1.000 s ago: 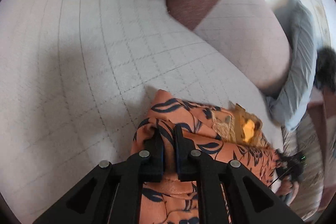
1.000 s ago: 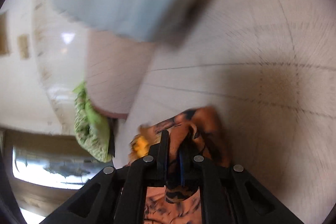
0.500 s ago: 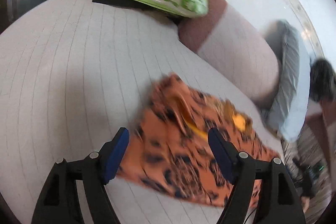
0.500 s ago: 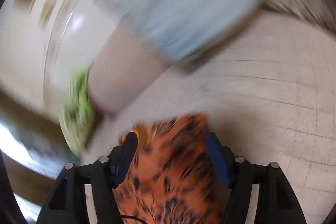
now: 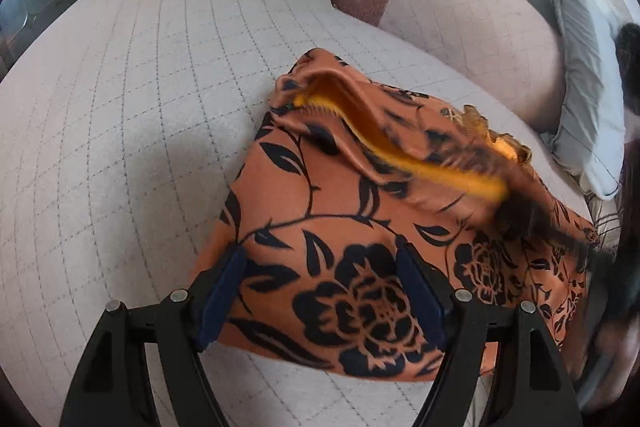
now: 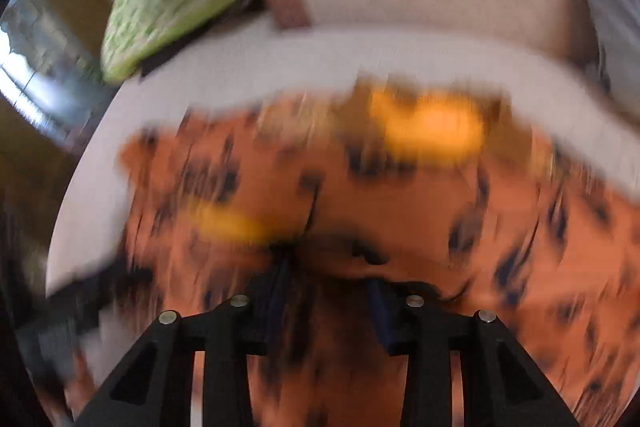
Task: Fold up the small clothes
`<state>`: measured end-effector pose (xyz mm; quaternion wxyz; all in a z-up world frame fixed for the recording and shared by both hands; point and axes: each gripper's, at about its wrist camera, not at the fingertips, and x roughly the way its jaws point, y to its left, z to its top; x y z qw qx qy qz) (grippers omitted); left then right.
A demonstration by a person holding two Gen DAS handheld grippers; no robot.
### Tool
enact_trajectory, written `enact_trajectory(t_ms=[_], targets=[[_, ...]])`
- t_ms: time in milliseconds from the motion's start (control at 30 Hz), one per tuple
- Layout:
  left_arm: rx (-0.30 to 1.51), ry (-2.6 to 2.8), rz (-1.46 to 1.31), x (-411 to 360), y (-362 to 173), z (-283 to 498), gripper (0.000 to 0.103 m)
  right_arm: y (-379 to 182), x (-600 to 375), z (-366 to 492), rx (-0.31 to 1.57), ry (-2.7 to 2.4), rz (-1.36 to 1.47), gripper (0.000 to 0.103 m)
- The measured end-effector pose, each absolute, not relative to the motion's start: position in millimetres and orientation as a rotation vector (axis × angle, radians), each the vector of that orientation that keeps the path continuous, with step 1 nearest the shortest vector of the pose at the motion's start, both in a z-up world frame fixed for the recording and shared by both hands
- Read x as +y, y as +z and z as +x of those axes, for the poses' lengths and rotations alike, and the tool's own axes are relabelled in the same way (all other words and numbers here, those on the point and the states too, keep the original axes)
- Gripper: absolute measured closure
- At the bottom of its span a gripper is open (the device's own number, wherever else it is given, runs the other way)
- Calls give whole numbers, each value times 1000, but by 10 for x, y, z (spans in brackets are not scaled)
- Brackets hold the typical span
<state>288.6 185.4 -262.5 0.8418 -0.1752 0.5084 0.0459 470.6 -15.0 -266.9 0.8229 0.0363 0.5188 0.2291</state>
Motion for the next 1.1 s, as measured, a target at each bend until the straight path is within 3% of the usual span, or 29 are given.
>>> enact_trajectory(t_ms=[200,367,667,833,1100], targets=[[1074,57,-390,1948,-2600,2960,25,-2246,-607,5518,912,327,379,63],[1045,45,-496,2120,-2558,2907,25,-2115,-1019,5182,872,328,313,63],[1047,193,-461,2303,-2544,2820,25,-2799,-1854,4974,1042,127,239,63],[1098,227,-498,2431,-2658,2834,25,-2892,-1695,5390,1054,37,176,62],[1063,275,-517,2755,-2471,2762,25,-2182,-345,5210,979,468,229,61]])
